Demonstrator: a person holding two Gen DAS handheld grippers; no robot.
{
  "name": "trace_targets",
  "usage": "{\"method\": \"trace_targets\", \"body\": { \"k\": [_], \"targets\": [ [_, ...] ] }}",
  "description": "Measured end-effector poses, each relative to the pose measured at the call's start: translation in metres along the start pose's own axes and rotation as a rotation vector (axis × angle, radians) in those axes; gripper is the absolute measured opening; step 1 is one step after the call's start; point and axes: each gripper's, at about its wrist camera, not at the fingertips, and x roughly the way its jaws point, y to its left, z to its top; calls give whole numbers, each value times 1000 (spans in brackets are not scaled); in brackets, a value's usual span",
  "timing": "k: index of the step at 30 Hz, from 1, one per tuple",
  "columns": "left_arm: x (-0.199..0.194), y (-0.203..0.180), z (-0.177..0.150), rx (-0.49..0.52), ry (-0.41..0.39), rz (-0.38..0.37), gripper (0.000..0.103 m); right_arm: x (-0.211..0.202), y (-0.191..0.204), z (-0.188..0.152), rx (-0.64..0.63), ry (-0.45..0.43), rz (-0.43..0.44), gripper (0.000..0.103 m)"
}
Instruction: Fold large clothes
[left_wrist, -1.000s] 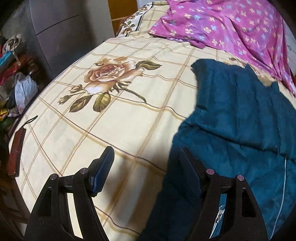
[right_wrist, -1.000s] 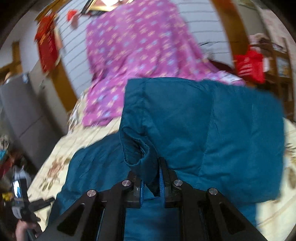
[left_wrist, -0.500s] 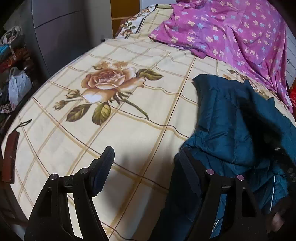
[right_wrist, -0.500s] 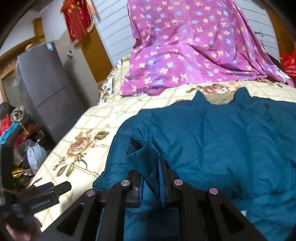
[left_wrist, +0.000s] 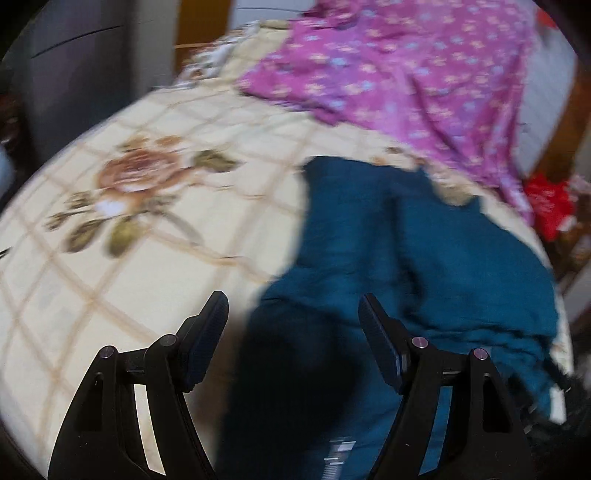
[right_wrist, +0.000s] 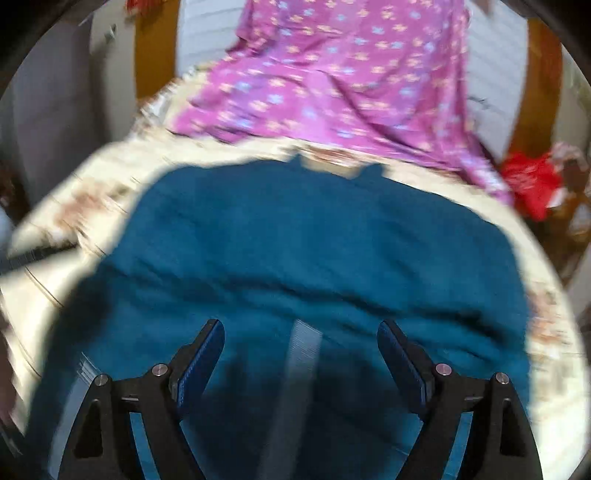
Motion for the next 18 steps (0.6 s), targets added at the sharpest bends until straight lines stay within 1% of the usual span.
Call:
{"method": "trace_targets", "body": {
  "k": [2,3,5,6,7,9,11,12,14,15,16,17,18],
  "targets": [
    [7,-13,1,18,19,-68,73,-4,-20,-24,-13,34,-45,83],
    [13,-23,1,31,30,-115,73,-4,-27,-37,-21,48,-62,83],
    [22,-37,1,44,43,-159,73,-1,-40,-60,-32,55,-114,84],
    [30,-45,1,52,55,-196,73,2,-47,-72,-24,50,-130,86],
    [35,-50,1,60,63,-216,73,8,-55,-82,11,53,-112,88],
    [47,-60,1,75,88,-245,73,11,-67,-80,80,76,-66,91],
    [60,-68,1,84,107,-260,73,15,-71,-79,103,92,-52,96],
    [66,-72,0,94,114,-291,73,16,-72,-80,114,96,-46,96],
    [70,-76,0,104,105,-324,73,17,-73,-80,124,104,-38,98],
    [70,-76,1,92,98,-356,70,17,-73,-80,126,108,-39,98],
    [68,-74,2,80,90,-383,50,17,-73,-80,124,111,-42,99],
    [67,-73,3,68,85,-408,21,16,-72,-81,121,112,-45,99],
    [67,-72,5,61,84,-406,12,17,-71,-81,119,113,-47,100]
  ]
}}
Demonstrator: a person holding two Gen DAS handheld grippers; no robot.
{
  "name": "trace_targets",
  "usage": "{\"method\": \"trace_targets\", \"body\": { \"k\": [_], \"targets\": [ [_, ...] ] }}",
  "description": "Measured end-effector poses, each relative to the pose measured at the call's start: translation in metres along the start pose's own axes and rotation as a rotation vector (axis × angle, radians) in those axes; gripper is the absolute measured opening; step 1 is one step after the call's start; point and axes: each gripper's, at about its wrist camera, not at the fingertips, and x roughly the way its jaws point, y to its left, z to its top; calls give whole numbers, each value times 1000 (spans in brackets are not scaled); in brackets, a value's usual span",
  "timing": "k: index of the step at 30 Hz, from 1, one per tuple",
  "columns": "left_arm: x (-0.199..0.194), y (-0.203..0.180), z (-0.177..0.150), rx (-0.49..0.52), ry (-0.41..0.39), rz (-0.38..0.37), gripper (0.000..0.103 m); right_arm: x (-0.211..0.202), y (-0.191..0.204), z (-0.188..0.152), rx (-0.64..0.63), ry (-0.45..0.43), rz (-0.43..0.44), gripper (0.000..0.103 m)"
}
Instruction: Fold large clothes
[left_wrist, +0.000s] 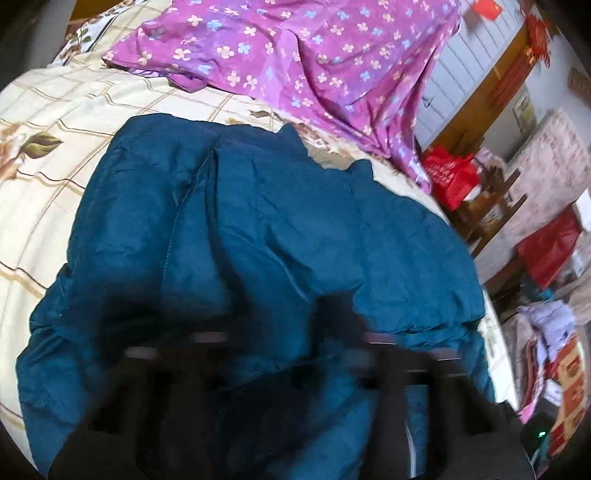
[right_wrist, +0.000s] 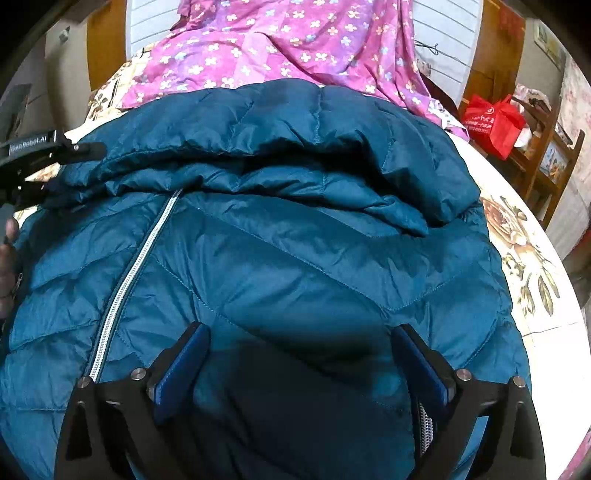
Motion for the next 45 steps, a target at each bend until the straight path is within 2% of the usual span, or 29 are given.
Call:
{"method": "trace_targets", "body": {
  "k": [2,6,10,13,15,18,21,23,29,31,33,34,35,37,38,40,42,43,45],
  "targets": [
    [-8,1,1,-3,-38,8,6,1,2,0,-2,2,-4,100],
    [-39,-1,9,-5,-136,42,6,2,2,0,-2,4,-5,101],
    [-65,13,16,-52,-209,65,6,1,0,0,5,3,3,101],
    [-60,33,14,-118,-184,138,5,2,-1,0,8,4,7,101],
    [-47,44,10,-154,-131,195,5,2,-2,0,11,5,10,101],
    [-31,41,6,-136,-54,222,6,5,-6,1,19,9,18,102],
    [-35,30,9,-101,-56,243,7,7,-12,3,26,20,40,102],
    [-45,24,11,-80,-98,275,16,5,-17,7,29,21,63,99],
    [-97,29,20,-155,-343,423,18,-44,-73,35,180,-269,28,98],
    [-99,18,27,-137,-395,418,19,-49,-100,51,262,-343,23,97],
    [-79,0,36,-49,-333,361,19,-44,-112,74,286,-368,20,75],
    [-57,-10,40,16,-269,340,19,-38,-114,90,265,-372,10,59],
    [-41,-14,40,62,-232,347,19,-33,-110,102,248,-368,14,57],
    [-9,-15,34,122,-144,406,19,-14,-109,128,206,-336,82,53],
    [9,-9,28,133,-77,436,20,1,-103,138,160,-296,92,53],
    [24,2,16,143,-21,447,20,28,-105,146,127,-214,82,53],
    [27,3,14,147,0,443,20,71,-121,136,143,-68,30,53],
    [27,4,13,136,13,433,20,86,-130,127,161,-24,27,57],
    [28,5,12,116,23,435,20,98,-157,110,271,-21,137,64]
  ]
}}
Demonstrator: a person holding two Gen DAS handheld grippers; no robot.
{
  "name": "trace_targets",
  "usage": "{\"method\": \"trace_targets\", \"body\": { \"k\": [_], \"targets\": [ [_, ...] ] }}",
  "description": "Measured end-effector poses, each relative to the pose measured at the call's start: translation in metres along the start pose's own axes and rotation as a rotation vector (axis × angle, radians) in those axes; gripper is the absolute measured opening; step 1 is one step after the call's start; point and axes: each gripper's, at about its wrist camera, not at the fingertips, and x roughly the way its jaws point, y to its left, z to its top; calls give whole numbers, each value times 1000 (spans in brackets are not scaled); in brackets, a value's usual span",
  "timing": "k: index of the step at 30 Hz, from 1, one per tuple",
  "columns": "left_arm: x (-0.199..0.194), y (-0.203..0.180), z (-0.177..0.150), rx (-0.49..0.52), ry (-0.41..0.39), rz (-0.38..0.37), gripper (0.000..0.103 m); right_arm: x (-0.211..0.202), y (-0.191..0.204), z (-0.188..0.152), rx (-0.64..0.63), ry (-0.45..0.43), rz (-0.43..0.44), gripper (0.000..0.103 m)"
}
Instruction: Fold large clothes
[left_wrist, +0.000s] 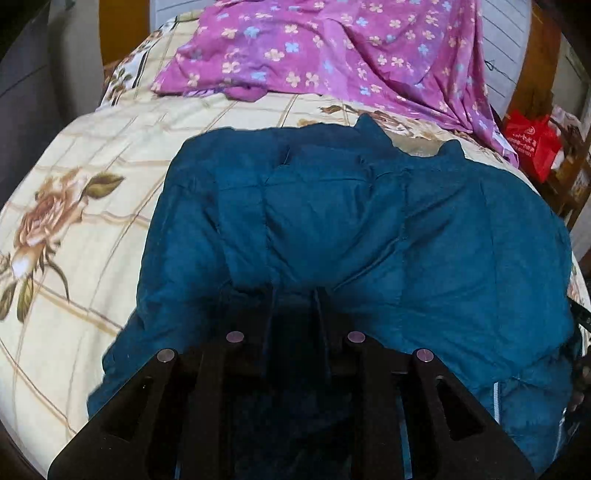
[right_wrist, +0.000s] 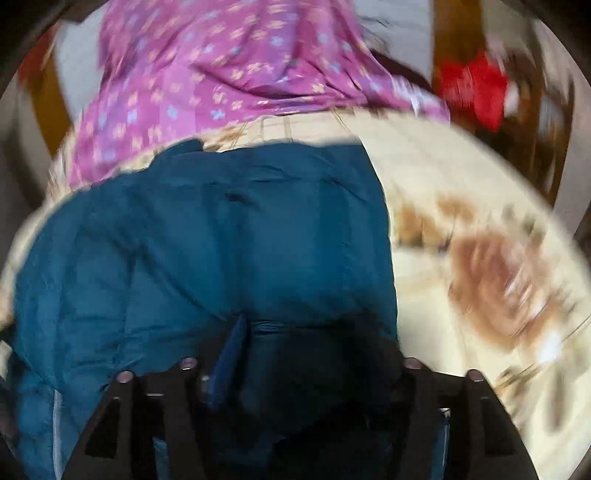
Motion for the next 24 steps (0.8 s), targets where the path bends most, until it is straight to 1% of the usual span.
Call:
{"method": "trace_targets", "body": {
  "k": [1,2,3,4,6,7,8,9,10,11,12,13,15,16,18,20,21,23,24],
  "targets": [
    [0,-3,0,4,0,7,20,0,-11,2,47,22,47,64],
    [-2,-2,1,2,-2,13,20,-1,-13,5,40,51,44,63],
    [-6,0,2,-10,-7,16,20,-5,-10,10,15,71,6,62],
    [-11,0,2,-24,-13,17,20,-14,-5,15,-14,59,-23,60],
    [-22,3,6,-51,-44,18,19,-36,7,30,-49,-29,-17,60],
    [-26,7,7,-67,-67,25,20,-48,13,43,-42,-89,-3,60],
    [-25,8,9,-73,-67,34,20,-54,17,49,-28,-124,12,60],
    [-19,12,8,-84,-39,44,20,-57,22,57,-9,-159,37,60],
    [-11,15,6,-94,-1,33,20,-51,27,68,1,-172,60,61],
    [-8,18,4,-106,10,21,20,-41,31,72,0,-164,61,65],
    [-6,18,3,-110,14,21,20,-23,35,76,-4,-128,47,66],
    [-7,16,3,-100,19,29,20,0,36,78,-9,-68,32,67],
    [-7,12,3,-83,35,26,20,36,35,71,-19,22,7,67],
    [-7,11,2,-82,39,27,20,46,33,68,-10,32,9,68],
    [-7,8,1,-69,41,43,20,49,32,66,5,16,5,68],
    [-7,9,2,-76,45,40,20,47,36,69,-6,42,-21,67],
    [-7,11,1,-86,46,35,20,41,41,73,-10,52,-47,67],
    [-8,17,1,-122,48,13,20,18,52,76,-16,-6,-78,67],
    [-9,20,1,-136,49,5,20,2,62,77,-27,-65,-72,67]
  ]
}}
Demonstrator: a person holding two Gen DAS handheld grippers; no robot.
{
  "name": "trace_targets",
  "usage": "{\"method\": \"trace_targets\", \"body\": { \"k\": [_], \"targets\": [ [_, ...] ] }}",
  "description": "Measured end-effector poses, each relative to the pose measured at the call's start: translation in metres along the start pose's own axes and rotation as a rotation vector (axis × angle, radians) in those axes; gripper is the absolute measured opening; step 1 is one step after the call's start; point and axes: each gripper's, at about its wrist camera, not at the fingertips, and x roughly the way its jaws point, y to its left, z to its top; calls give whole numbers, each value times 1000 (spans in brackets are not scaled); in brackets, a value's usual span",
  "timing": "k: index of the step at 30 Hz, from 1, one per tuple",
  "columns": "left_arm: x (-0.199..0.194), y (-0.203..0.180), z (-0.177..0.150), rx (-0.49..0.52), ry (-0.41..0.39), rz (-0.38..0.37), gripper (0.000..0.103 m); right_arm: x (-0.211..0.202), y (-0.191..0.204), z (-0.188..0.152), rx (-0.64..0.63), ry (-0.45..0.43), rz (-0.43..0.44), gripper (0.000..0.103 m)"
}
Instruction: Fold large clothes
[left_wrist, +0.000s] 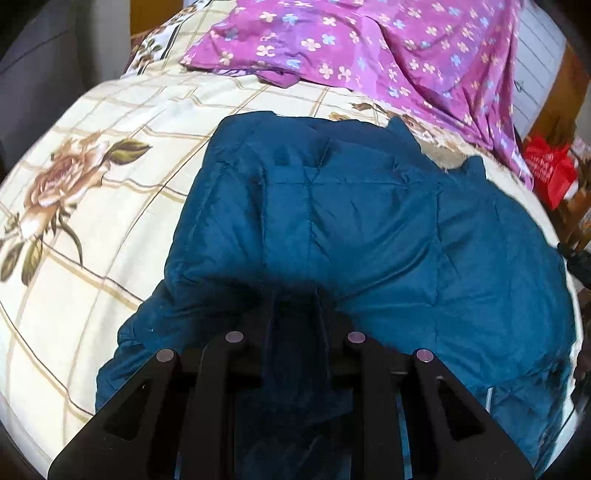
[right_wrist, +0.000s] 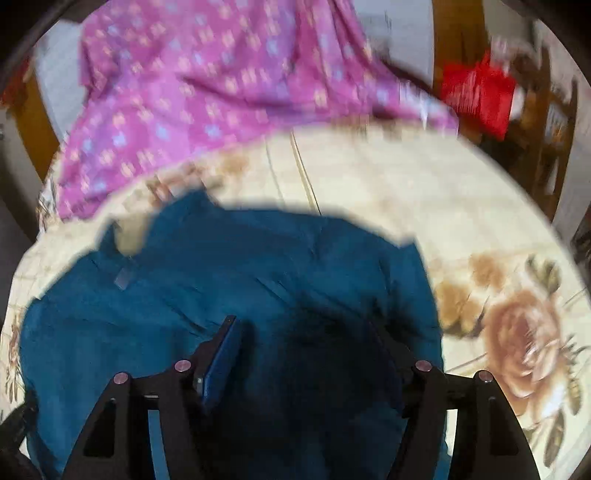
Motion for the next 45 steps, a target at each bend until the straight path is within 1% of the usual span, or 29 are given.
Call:
{"method": "trace_targets", "body": {
  "k": [1,3,4,6,7,8,9,10,11,14,16,17,19,21,22,23,24,25,27,28,30,31,32,33,36,39,41,43,45],
  "targets": [
    [0,2,0,-11,1,-3,20,-16,15,1,-6,-55,38,67],
    [0,5,0,-26,3,-10,20,-31,44,0,-18,-87,142,67],
    [0,5,0,-27,4,-11,20,-35,66,-5,-34,-91,202,67],
    [-1,4,0,-18,3,-7,20,-30,100,-17,-58,-61,286,72],
    [-1,2,0,-14,2,-4,20,-15,122,-27,-92,-4,299,79],
    [-1,2,0,-11,0,-5,23,-1,136,-37,-136,43,258,85],
    [-2,1,0,-10,-2,-15,24,17,149,-49,-194,82,180,88],
    [-2,1,0,-7,0,-14,25,27,155,-61,-234,69,133,90],
    [-2,1,1,1,5,-12,25,29,156,-65,-240,49,126,91],
    [-3,2,2,4,9,-12,25,32,150,-64,-212,89,152,92],
    [-10,3,3,-6,-18,10,25,27,150,-59,-229,110,166,92],
    [-15,3,3,-9,-36,13,25,18,147,-58,-228,100,177,91],
    [-29,3,6,-14,-99,10,25,-6,138,-59,-213,57,178,91],
    [-40,0,6,-9,-145,3,25,-37,124,-64,-197,-25,173,91],
    [-42,-2,5,-3,-154,-12,25,-53,112,-68,-181,-71,154,91],
    [-43,-6,4,6,-147,-45,25,-61,105,-72,-169,-85,140,91],
    [-40,-9,3,18,-121,-78,25,-68,94,-75,-154,-94,116,91],
    [-36,-13,1,31,-95,-92,25,-73,83,-80,-140,-103,80,91],
    [-22,-21,-5,70,-28,-56,25,-73,60,-92,-122,-105,-2,91],
    [-13,-26,-9,103,1,-23,25,-65,49,-97,-103,-71,-11,91],
    [-8,-32,-14,167,-17,11,26,-40,32,-106,-62,35,35,95],
    [-7,-33,-14,175,-18,18,26,-29,25,-111,-43,60,73,100],
    [-7,-33,-15,174,-17,19,26,-26,19,-116,-40,41,105,103],
    [-7,-31,-14,165,-15,12,26,-26,17,-117,-34,36,120,103],
    [-9,-25,-12,132,-13,-16,26,-30,19,-116,-49,38,95,103],
    [-27,-14,-20,94,-35,-6,26,-52,22,-117,-63,30,55,102],
    [-43,-9,-33,88,-43,-28,26,-77,25,-121,-67,-6,22,102],
    [-62,-8,-49,103,-51,-32,26,-101,24,-125,-70,-19,-1,102],
    [-84,-7,-73,135,-61,-23,26,-129,23,-135,-70,-13,-28,102]
  ]
}}
